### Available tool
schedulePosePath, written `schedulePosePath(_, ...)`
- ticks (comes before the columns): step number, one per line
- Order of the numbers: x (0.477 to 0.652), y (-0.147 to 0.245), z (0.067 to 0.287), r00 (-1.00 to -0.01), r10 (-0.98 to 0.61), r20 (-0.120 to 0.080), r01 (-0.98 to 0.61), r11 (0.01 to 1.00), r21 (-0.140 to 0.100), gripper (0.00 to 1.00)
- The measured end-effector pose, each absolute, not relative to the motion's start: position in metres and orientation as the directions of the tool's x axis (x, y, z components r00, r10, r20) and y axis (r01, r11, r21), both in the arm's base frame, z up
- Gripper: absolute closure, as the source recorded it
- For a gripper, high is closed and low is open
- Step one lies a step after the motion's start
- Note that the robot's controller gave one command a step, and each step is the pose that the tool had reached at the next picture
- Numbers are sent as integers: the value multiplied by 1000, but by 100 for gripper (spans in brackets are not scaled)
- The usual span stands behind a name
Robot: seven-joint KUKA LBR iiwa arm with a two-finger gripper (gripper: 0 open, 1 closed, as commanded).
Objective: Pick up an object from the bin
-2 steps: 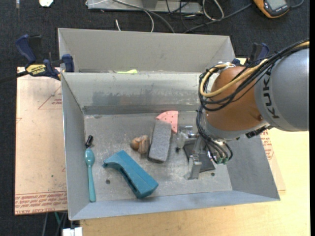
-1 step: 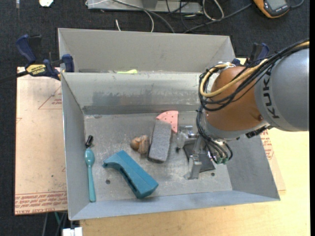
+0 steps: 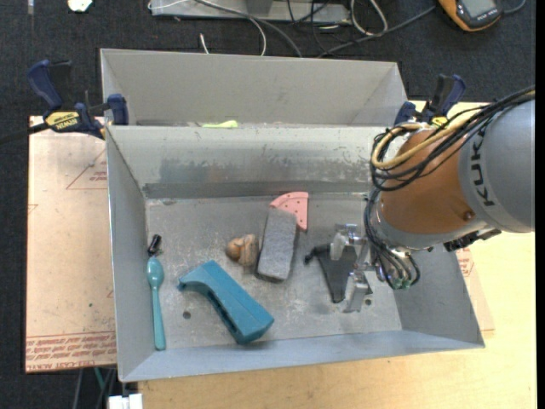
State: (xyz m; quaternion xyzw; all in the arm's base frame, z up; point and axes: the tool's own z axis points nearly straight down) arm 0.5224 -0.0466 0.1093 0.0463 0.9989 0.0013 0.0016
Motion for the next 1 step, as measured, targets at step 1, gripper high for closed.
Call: schedulePosePath(1, 587, -39, 77, -1000, 5, -9, 5, 1000, 3, 0)
